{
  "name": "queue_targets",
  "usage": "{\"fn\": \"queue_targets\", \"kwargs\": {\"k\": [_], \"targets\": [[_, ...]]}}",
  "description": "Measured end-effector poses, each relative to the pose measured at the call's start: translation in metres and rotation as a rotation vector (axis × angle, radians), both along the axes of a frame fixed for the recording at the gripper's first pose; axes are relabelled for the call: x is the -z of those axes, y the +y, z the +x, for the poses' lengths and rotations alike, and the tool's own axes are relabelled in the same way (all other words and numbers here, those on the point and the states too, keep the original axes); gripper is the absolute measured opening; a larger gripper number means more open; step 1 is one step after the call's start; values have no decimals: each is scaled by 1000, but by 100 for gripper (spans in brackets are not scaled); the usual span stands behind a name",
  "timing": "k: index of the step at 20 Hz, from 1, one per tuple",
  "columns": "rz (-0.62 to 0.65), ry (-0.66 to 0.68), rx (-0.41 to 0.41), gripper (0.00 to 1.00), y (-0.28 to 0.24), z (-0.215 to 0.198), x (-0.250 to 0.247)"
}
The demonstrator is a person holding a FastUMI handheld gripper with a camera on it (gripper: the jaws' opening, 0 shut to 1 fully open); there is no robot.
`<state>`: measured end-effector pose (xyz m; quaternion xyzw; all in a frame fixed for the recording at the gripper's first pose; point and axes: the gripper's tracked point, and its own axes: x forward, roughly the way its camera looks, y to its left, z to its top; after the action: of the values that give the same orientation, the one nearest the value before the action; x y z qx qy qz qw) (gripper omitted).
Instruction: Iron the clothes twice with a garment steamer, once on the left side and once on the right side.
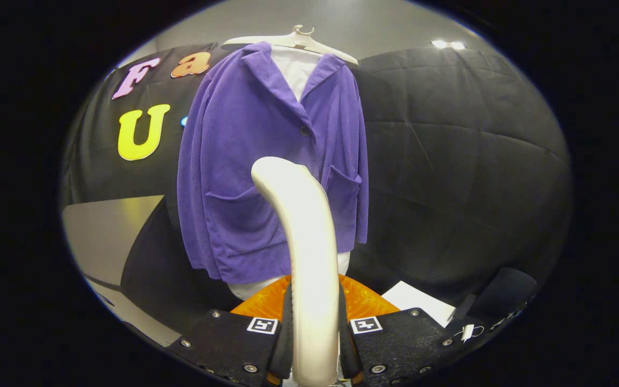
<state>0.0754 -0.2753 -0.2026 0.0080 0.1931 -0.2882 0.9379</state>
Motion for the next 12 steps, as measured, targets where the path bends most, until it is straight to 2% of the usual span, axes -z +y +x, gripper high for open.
{"fn": "queue_targets", "kwargs": {"k": [12], "targets": [[-136, -226, 35, 34, -52, 64, -137]]}}
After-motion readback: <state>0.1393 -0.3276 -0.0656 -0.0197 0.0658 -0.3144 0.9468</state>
